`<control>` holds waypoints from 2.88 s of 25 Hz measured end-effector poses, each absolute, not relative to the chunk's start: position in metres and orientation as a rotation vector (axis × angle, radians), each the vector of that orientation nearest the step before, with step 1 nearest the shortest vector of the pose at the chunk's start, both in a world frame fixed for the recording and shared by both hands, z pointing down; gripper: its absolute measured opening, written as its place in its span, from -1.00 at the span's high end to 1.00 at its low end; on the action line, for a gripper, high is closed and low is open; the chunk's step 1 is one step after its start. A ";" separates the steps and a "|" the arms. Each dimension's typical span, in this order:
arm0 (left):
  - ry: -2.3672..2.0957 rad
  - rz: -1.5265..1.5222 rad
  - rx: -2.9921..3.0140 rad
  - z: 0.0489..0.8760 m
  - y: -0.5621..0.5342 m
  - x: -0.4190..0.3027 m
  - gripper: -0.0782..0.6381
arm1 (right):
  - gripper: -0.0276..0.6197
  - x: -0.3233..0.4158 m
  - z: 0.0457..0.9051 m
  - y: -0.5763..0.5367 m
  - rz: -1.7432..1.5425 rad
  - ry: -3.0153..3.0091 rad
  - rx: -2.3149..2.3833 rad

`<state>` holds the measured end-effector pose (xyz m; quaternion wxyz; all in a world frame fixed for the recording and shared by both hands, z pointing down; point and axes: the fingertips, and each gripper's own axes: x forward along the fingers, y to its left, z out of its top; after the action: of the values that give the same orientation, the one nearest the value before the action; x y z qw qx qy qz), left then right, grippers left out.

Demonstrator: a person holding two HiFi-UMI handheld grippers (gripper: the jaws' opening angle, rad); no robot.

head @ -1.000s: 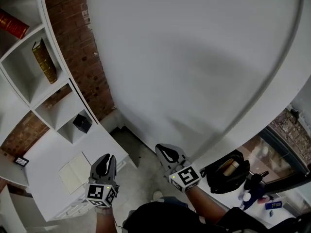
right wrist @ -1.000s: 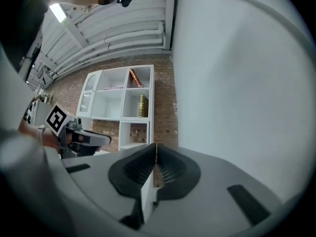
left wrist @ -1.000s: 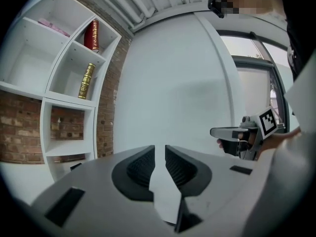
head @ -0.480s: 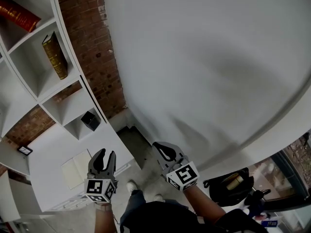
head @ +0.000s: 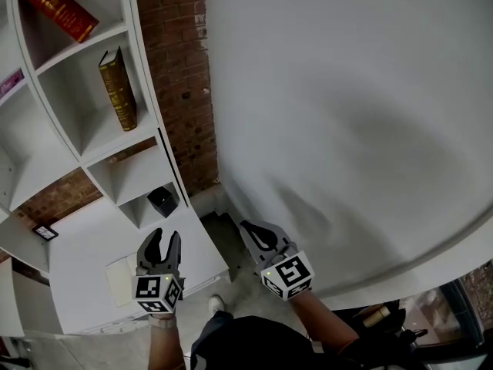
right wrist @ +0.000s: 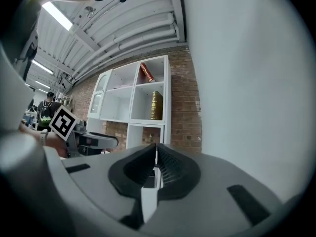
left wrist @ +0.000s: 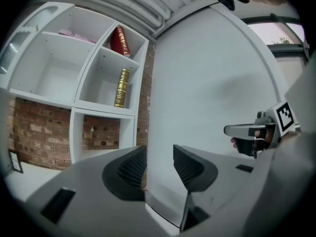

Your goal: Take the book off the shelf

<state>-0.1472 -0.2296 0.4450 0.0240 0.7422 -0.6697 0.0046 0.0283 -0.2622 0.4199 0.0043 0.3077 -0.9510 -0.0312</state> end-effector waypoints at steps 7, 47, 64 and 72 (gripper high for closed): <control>-2.144 0.005 2.262 0.432 -0.270 -0.198 0.34 | 0.85 -0.027 0.404 -0.305 -0.127 -2.977 0.932; -2.480 -0.038 2.161 0.290 -0.457 -0.333 0.01 | 0.85 -0.125 0.341 -0.430 -0.202 -2.935 1.114; -2.552 0.058 2.031 0.275 -0.487 -0.344 -0.02 | 0.85 -0.125 0.339 -0.447 -0.216 -2.924 1.146; -2.543 0.020 2.037 0.275 -0.481 -0.341 0.13 | 0.85 -0.120 0.340 -0.442 -0.218 -2.928 1.148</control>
<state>-0.3412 -0.4812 0.2747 -0.0582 0.6241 -0.7792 0.0061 -0.1197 -0.4423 0.3399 -0.0058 0.3642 -0.9288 -0.0690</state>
